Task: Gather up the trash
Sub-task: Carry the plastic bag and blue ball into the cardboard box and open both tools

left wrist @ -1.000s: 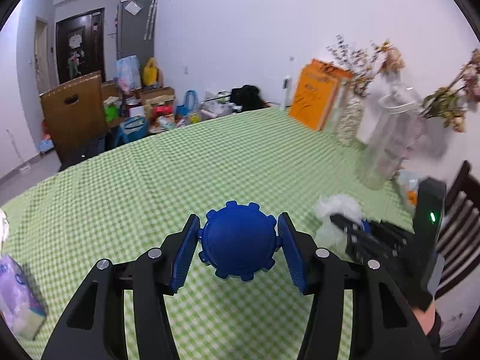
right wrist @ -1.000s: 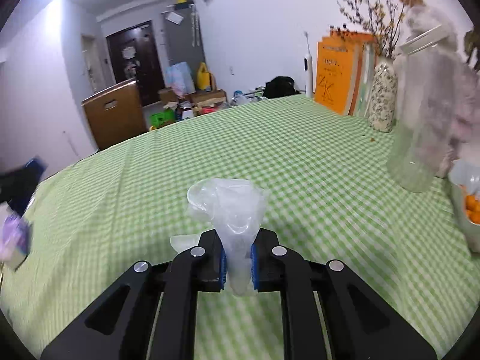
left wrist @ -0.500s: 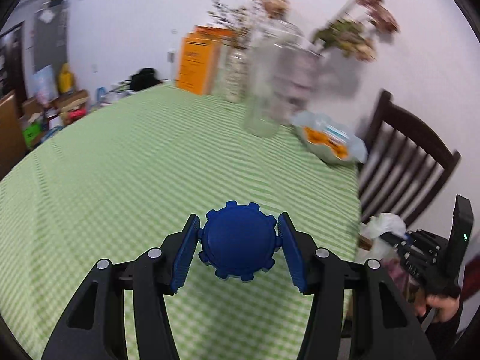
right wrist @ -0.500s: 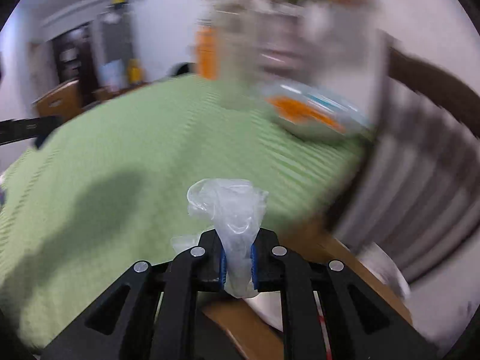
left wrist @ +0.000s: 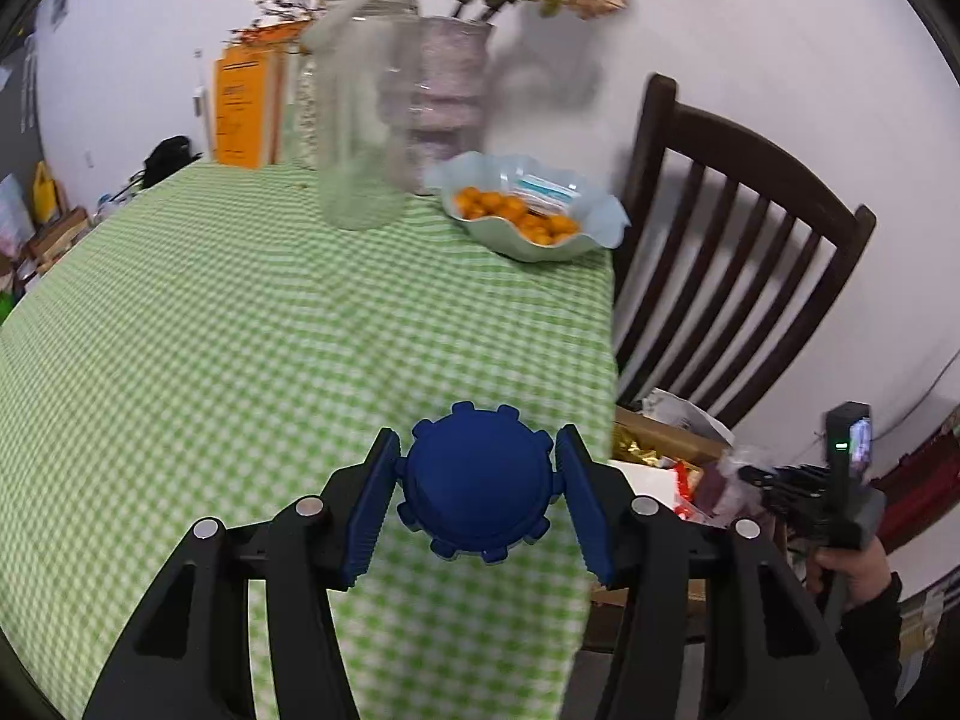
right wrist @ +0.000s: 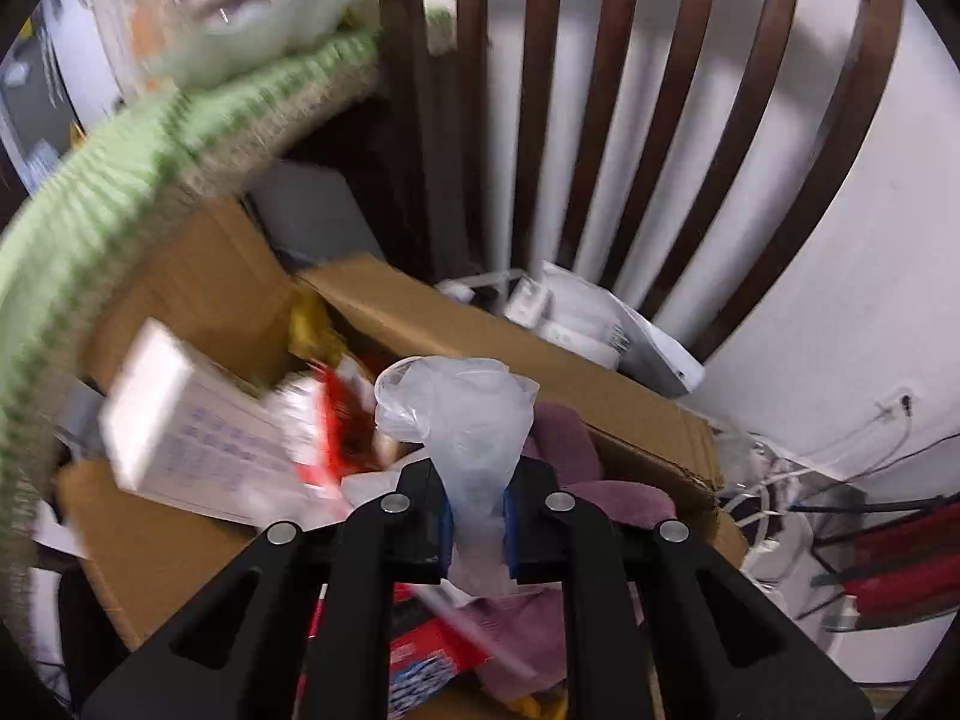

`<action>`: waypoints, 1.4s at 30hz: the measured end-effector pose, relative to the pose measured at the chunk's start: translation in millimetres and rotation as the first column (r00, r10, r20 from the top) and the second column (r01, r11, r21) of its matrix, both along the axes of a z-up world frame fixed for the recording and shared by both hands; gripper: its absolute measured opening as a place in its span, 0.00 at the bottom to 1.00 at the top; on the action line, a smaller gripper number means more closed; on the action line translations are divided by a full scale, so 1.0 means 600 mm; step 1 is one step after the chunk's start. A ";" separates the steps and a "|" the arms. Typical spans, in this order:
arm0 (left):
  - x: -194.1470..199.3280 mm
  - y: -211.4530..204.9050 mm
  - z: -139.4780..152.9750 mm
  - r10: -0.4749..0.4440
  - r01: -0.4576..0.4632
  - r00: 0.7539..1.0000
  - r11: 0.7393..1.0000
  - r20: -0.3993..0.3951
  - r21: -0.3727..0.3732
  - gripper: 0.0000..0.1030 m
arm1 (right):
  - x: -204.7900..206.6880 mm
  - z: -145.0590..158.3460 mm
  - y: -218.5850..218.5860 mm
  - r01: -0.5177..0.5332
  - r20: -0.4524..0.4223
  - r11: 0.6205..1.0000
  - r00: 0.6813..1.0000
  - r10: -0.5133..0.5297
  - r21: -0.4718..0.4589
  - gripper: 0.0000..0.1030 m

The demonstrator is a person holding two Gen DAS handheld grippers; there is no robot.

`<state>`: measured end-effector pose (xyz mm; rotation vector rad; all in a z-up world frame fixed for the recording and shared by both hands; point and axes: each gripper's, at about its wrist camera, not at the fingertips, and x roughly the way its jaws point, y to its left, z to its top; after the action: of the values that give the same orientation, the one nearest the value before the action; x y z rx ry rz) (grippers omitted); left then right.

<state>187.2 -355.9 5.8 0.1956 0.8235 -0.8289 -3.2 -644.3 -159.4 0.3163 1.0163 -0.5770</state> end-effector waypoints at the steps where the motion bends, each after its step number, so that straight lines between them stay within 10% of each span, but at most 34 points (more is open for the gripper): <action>1: -0.005 -0.012 -0.005 -0.013 0.013 1.000 1.000 -0.003 0.008 0.50 | 0.002 -0.007 -0.006 0.010 -0.024 1.000 1.000 -0.010 0.013 0.21; 4: -0.020 -0.038 -0.011 -0.043 0.043 0.999 0.999 -0.004 0.026 0.50 | -0.004 -0.010 -0.009 -0.033 0.013 0.995 0.999 0.032 0.094 0.48; 8: -0.047 -0.077 -0.018 -0.112 0.112 0.994 0.993 -0.005 0.036 0.50 | -0.033 0.027 -0.018 -0.036 0.089 0.995 0.996 0.027 0.095 0.53; 13: -0.083 -0.144 -0.050 -0.208 0.210 0.978 0.975 -0.030 0.075 0.50 | -0.085 0.077 -0.030 -0.043 0.233 0.992 0.972 0.015 0.119 0.16; 29: -0.182 -0.400 -0.189 -0.397 0.448 0.881 0.875 -0.257 0.186 0.50 | -0.183 0.050 -0.060 0.065 0.279 0.983 0.954 -0.112 0.174 0.15; 42: -0.187 -0.417 -0.191 -0.394 0.440 0.893 0.866 -0.216 0.240 0.62 | -0.193 0.043 -0.063 0.032 0.296 0.983 0.951 -0.086 0.182 0.15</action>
<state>74.7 -606.1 -108.7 0.5854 1.0722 -1.1448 -118.9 -682.4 -133.4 0.5758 0.7631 -0.4754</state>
